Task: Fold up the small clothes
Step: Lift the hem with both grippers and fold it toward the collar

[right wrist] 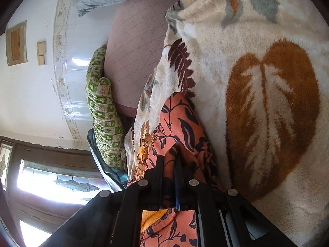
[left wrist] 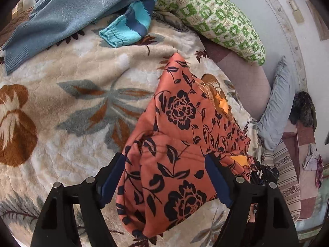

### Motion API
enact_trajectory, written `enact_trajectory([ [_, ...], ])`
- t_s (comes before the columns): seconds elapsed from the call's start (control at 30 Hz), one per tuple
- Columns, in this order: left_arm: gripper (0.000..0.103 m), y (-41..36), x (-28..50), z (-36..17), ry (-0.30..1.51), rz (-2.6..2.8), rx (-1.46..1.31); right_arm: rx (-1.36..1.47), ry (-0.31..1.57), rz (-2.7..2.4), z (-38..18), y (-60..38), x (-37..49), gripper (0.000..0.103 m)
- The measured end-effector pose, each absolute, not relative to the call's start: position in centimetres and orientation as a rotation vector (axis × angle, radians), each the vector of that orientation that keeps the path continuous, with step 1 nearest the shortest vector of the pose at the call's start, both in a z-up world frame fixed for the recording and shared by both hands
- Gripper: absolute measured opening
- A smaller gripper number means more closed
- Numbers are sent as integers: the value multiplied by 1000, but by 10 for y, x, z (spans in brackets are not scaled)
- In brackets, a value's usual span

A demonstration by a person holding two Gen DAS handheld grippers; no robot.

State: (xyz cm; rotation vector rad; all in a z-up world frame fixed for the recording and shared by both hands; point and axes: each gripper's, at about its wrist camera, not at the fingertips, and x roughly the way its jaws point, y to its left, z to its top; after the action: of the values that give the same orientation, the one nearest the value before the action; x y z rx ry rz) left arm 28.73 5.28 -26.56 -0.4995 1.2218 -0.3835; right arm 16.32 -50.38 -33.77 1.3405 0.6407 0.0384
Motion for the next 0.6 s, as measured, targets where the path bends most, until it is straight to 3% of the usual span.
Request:
enact_trajectory([
  [0.13,76,36,290,-275,1222,-382,-433,1362,666,38,-344,-501,161,9],
  [0.2,29,31,295,-281,1242,-368,-390,1367,677,39,-344,-501,162,9],
  [0.27,10,32,298,-286,1254,-348,-386,1361,676,40,-339,-501,163,9],
  [0.6,6,29,330,-226,1051,-412,-356,1308,603,51,-303,-505,174,9],
])
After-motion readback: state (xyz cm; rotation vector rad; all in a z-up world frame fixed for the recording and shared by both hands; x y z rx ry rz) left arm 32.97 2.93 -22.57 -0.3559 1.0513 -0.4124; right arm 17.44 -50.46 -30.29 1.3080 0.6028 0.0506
